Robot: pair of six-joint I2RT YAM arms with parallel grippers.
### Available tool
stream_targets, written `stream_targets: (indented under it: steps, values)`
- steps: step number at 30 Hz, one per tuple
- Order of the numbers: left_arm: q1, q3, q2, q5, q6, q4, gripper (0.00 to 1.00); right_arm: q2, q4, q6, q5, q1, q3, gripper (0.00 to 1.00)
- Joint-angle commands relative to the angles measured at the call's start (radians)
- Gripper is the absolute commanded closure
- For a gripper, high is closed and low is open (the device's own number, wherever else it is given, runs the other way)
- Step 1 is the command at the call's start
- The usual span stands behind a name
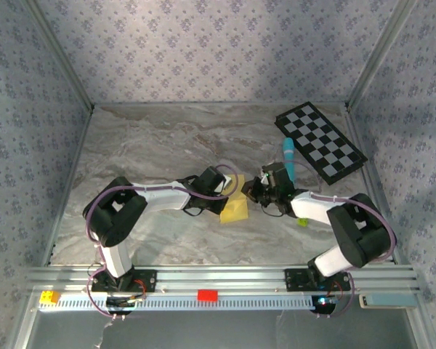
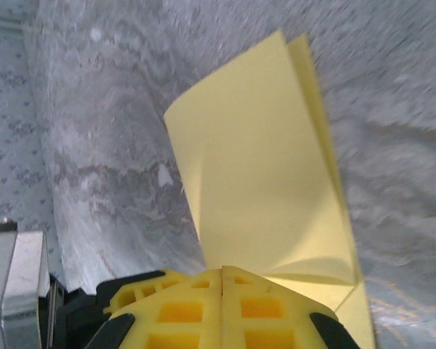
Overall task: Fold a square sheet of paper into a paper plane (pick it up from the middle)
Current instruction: Fold the triangle a second time at the center of the table.
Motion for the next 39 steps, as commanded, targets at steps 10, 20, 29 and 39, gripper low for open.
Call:
stream_targets:
  steps: [10, 20, 29, 39]
  values:
    - [0.004, 0.008, 0.036, 0.005, 0.017, -0.080, 1.00, 0.156, 0.005, 0.019, -0.030, 0.057, 0.011, 1.00]
    - [0.004, 0.000, -0.035, -0.005, -0.006, -0.082, 0.97, 0.175, -0.018, 0.034, 0.031, 0.053, -0.070, 1.00]
    - [0.004, 0.062, -0.183, -0.058, -0.109, -0.186, 0.70, 0.179, -0.016, 0.033, 0.026, 0.055, -0.058, 1.00]
    - [0.003, 0.085, -0.150, 0.339, -0.266, -0.108, 0.89, 0.170, -0.026, 0.039, 0.035, 0.056, -0.055, 1.00]
